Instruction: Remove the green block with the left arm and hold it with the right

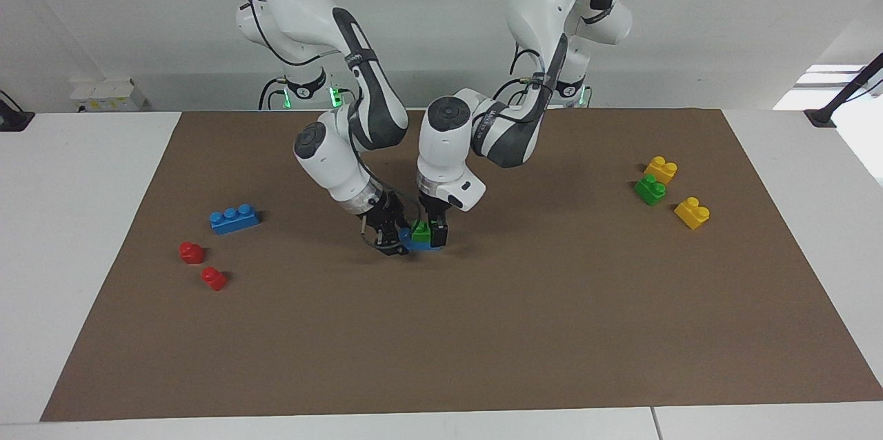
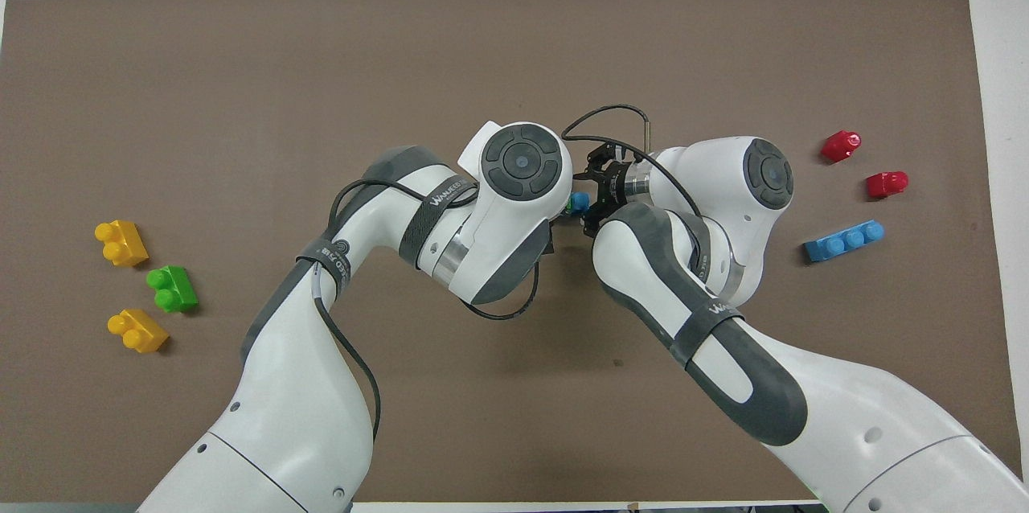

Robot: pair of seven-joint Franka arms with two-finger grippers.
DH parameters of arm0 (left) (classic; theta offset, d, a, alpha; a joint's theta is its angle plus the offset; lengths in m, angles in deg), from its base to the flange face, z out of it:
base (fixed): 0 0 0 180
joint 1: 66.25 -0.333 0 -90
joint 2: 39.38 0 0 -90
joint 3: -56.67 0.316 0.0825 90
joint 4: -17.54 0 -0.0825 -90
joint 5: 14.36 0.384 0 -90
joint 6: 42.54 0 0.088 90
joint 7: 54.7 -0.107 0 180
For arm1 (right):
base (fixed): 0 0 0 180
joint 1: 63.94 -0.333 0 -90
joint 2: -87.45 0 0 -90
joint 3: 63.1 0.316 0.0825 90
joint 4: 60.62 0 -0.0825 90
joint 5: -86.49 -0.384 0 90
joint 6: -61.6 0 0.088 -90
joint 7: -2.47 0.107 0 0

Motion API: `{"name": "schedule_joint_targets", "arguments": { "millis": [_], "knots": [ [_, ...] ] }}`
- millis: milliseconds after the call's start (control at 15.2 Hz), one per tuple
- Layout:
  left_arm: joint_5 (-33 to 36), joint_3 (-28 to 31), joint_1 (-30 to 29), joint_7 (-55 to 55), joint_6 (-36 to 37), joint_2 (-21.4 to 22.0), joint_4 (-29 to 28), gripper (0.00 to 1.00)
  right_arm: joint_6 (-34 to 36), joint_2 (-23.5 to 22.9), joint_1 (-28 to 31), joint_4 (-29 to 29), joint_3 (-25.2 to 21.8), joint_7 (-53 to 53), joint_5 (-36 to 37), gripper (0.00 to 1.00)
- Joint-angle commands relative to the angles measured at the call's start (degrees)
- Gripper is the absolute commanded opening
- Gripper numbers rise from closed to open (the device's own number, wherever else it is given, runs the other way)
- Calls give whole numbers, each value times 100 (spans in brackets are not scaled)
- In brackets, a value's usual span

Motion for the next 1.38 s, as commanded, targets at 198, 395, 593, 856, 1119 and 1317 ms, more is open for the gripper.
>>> {"name": "schedule_joint_targets", "arguments": {
  "millis": [198,395,593,856,1119,1317],
  "knots": [
    [111,84,94,138,-105,55,-112,100,-186,24,-79,-172,-12,-416,-162,0],
    [103,84,94,173,-131,55,-112,100,-204,24,-105,-189,-12,-618,-240,0],
    [111,84,85,217,-193,55,-112,100,-476,24,-175,-268,-12,-759,-531,0],
    [347,93,94,374,-193,63,-139,61,-564,24,-263,-295,-12,-759,-540,0],
    [577,84,103,481,-184,63,-121,1,-556,24,-264,-304,-12,-786,-531,0],
    [568,75,94,498,-105,72,-86,0,-564,24,-264,-312,-12,-803,-531,0]
  ]
}}
